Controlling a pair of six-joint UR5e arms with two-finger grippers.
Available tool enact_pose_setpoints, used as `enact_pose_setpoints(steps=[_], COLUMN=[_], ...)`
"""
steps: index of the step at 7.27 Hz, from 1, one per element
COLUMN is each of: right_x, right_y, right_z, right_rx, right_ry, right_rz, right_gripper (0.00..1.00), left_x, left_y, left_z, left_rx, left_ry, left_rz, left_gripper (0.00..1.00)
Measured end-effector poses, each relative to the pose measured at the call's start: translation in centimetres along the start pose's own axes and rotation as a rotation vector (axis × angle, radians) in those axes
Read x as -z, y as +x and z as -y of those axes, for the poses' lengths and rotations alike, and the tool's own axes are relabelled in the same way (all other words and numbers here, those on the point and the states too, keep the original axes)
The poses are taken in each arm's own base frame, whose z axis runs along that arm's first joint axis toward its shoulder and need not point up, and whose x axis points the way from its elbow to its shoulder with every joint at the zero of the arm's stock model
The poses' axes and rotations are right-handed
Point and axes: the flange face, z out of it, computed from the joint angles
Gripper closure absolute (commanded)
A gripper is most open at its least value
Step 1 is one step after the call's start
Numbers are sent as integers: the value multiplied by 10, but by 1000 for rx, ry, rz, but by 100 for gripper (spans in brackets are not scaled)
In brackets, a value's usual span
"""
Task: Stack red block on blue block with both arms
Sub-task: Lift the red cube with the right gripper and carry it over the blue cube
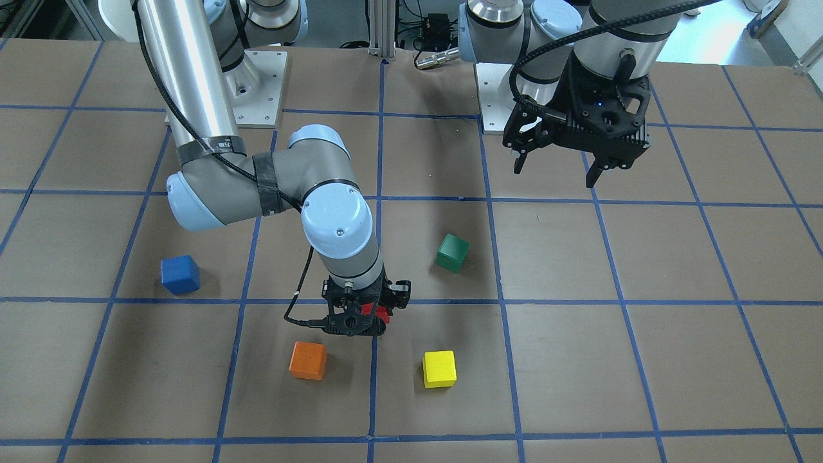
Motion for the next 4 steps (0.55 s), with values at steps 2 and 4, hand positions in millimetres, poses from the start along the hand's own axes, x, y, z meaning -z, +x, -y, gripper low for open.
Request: enact_pose_setpoints(steps=[2,4], right_x=[47,87], right_y=[32,100], right_z=[8,22], right_rx=[-48,-99], right_ry=[21,-19], right_rz=[-20,-48], right_gripper=[100,100], left_x=[0,0], left_y=[0,0], left_z=[0,1], left_rx=[0,0], left_ry=[1,2], left_rz=[1,1], left_gripper=[0,0])
